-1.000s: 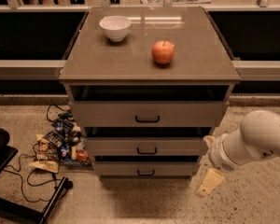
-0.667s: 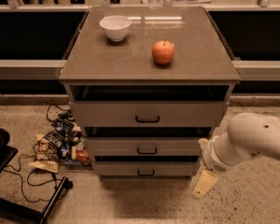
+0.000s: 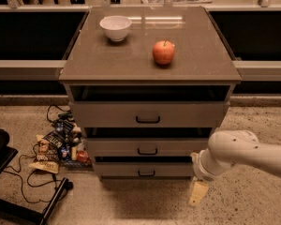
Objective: Open bottom drawer
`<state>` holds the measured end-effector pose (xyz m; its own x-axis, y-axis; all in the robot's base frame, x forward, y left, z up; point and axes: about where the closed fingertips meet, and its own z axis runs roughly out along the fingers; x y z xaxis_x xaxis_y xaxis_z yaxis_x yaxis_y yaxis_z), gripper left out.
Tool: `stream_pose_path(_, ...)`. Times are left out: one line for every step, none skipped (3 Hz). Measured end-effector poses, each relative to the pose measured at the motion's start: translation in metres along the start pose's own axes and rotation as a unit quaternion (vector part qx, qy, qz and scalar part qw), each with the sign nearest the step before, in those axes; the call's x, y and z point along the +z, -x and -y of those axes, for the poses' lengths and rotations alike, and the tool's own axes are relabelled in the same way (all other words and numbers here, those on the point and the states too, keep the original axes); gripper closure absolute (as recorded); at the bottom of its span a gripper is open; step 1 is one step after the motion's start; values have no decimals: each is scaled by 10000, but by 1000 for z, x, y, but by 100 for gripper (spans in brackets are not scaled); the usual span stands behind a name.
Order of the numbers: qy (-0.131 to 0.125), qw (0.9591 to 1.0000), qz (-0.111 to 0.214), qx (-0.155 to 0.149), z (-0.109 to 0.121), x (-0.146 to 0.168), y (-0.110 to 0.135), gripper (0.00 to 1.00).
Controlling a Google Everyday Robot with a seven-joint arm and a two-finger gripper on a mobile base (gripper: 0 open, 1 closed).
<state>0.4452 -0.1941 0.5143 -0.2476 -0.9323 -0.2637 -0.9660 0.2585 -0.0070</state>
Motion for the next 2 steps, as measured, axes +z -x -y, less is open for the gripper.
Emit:
stream_pose_path(150, 9999, -11, -75, 8, 45, -14, 0)
stream_pose_path(270, 9996, 24, -114, 15, 83, -22, 0)
